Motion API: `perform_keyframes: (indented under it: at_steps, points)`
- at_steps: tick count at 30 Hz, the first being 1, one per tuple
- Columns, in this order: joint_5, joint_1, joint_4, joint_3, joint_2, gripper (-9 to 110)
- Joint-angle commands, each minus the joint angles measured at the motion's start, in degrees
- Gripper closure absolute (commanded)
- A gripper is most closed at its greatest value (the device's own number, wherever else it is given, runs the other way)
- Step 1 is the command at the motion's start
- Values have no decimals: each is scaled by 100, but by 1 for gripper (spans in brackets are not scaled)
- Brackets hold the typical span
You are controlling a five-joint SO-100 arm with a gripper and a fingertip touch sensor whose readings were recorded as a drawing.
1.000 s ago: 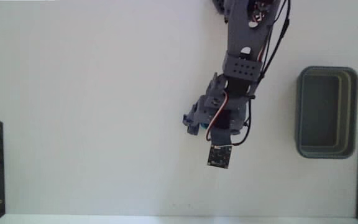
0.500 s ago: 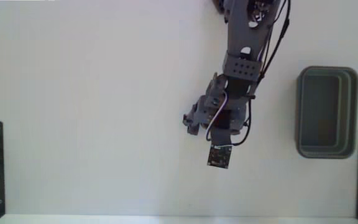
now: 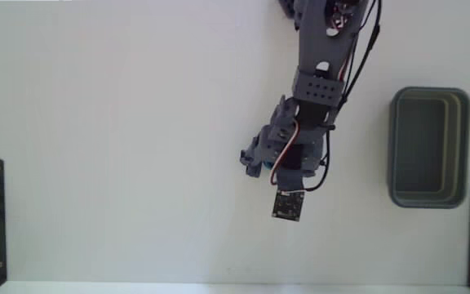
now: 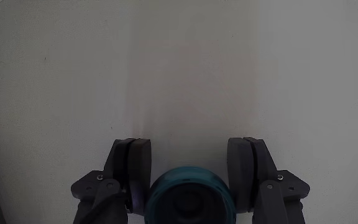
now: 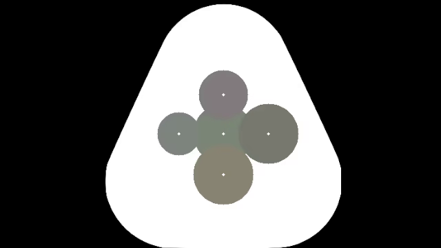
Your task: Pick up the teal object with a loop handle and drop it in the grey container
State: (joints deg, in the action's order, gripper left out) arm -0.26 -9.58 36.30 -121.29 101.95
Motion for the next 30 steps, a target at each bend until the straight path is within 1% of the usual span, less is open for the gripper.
perform_keyframes:
  at_steps: [1,30]
  points:
    - [26,-59,-32,-35,126,40]
    - [26,-59,1613,1316,420,40]
